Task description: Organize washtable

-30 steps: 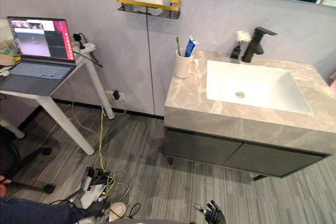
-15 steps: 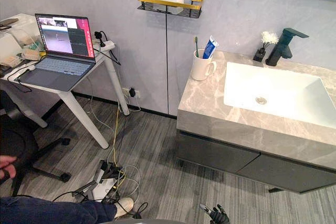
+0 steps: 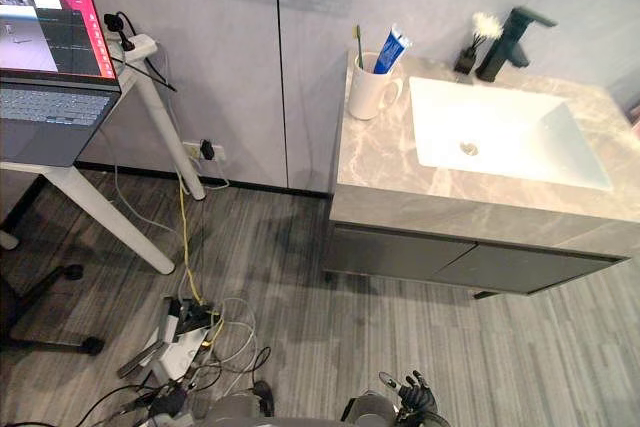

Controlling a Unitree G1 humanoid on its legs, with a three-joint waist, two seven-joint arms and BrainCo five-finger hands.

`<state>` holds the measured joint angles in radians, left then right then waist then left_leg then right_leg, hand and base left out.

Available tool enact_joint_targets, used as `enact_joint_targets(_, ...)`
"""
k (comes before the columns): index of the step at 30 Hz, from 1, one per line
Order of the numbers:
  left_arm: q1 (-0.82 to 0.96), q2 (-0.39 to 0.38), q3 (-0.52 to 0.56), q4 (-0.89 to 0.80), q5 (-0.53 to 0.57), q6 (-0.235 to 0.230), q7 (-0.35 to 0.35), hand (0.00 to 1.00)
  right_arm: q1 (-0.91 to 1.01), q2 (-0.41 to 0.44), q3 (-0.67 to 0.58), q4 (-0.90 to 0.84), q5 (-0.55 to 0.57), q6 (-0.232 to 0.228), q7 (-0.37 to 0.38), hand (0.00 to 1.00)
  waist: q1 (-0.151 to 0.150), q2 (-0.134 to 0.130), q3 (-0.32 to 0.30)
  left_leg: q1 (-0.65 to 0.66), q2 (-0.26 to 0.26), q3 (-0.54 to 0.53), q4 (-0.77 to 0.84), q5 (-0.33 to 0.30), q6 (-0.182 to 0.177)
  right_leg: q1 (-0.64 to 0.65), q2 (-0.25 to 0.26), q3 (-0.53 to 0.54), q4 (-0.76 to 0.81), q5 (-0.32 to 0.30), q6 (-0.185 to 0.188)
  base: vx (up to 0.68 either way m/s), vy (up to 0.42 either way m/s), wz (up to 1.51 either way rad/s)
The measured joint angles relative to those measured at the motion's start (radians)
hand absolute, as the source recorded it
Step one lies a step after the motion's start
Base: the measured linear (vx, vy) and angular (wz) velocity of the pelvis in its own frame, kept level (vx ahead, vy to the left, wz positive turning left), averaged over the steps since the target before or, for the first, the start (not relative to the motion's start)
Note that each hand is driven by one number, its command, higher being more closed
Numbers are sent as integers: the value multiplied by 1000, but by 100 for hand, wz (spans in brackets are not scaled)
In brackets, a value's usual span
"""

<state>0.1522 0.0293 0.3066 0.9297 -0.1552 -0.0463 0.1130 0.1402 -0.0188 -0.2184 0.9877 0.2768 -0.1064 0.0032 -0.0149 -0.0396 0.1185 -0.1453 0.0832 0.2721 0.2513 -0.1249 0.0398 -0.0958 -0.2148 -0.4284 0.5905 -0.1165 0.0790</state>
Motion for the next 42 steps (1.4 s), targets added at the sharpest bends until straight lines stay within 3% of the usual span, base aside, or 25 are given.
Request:
enact_joint_targets(2,-3,-6,-3,-12,-2,-2,-1,0,-6,7,1,3,-3,1,0,0,19,0,0,-3,-1,18,4,0,0,26,35,59,-92,-32,29,62,-41,-19)
enact_joint_targets(7,-20,-10,-58,-26,-3,-5,-2,0,-47,8,39,11,-4,3,-8,0,52,-9,-5,-48,-14,84,-20,40,-17,108,77,107,-427,-55,5,-41,-115,-38)
enact_joint_targets(9,-25,-10,-90,-24,-5,-7,-2,0,-65,-10,82,10,-6,5,-21,0,58,21,11,-67,7,72,-7,60,-39,152,112,98,-543,-19,-15,-156,-184,-8)
enact_joint_targets(13,-33,-18,-101,-14,-5,-18,-2,0,-66,-27,83,6,-12,-3,-22,0,58,42,35,-62,17,31,-37,92,-61,166,141,68,-555,-9,-29,-123,-94,23)
enact_joint_targets(17,-51,-19,-99,10,-1,-19,-5,0,-51,-45,89,9,-17,-2,-21,0,52,55,54,-54,22,24,-61,131,-79,132,129,73,-502,-8,-32,-114,-6,-7)
enact_joint_targets(19,-56,-28,-70,15,1,-19,-5,0,-28,-49,67,6,-39,-1,-20,0,52,52,64,-52,22,-27,23,76,-74,125,108,105,-473,-8,-33,-63,103,-58)
enact_joint_targets(23,-54,-47,15,35,1,-18,-4,0,-24,-42,51,-5,-49,-4,-14,0,39,61,68,-23,18,-177,135,-61,-116,94,110,237,-433,-7,-14,-119,212,-99)
enact_joint_targets(25,-56,-48,25,40,1,-18,-4,0,-18,-26,34,-25,-50,-4,-11,0,21,60,64,-30,4,-149,127,-88,-113,63,96,275,-433,-3,-5,-119,232,-74)
enact_joint_targets(26,-63,-47,34,39,1,-19,-4,0,-14,-16,29,-32,-51,-3,-4,0,21,39,58,-44,3,-109,128,-92,-106,28,86,302,-432,3,-7,-146,235,-83)
enact_joint_targets(29,-92,-34,36,51,14,-16,-2,0,-14,-1,23,-53,-55,3,0,0,23,26,50,-123,25,-20,188,-120,-60,-63,93,377,-460,40,0,-142,239,-90)
enact_joint_targets(32,-94,-33,36,55,23,-16,-2,0,-9,-3,23,-78,-57,5,1,0,11,33,53,-122,56,91,205,-144,-25,-87,92,406,-507,104,-54,-57,162,-116)
enact_joint_targets(33,-91,-32,37,55,37,-15,-1,0,-11,-14,27,-81,-72,6,2,0,10,44,47,-112,90,161,203,-139,-6,-107,92,351,-486,122,-83,-21,127,-158)
enact_joint_targets(35,-84,-21,36,68,56,-4,-1,0,-19,-23,45,-75,-92,5,2,0,14,54,50,-40,145,297,154,-132,-7,-110,93,144,-401,113,-91,21,121,-198)
enact_joint_targets(38,-82,-5,36,84,91,9,-4,0,-25,-27,80,-55,-97,6,2,0,0,42,36,43,189,478,115,-123,-23,-43,87,-108,-348,79,-136,71,-4,-186)
enact_joint_targets(39,-84,-3,36,83,91,11,-6,0,-29,-25,82,-46,-104,6,2,0,-4,36,33,52,191,507,115,-121,-26,-28,84,-148,-355,75,-138,81,-140,-190)
enact_joint_targets(40,-94,-1,36,84,91,17,-7,0,-48,-26,82,-17,-129,8,3,0,-1,14,23,77,200,576,131,-120,-29,-25,88,-239,-395,71,-129,78,-199,-168)
enact_joint_targets(42,-91,-11,36,84,88,23,-16,0,-61,-36,77,8,-130,8,3,0,2,29,27,121,202,614,131,-122,-42,-11,107,-263,-430,72,-129,92,-231,-182)
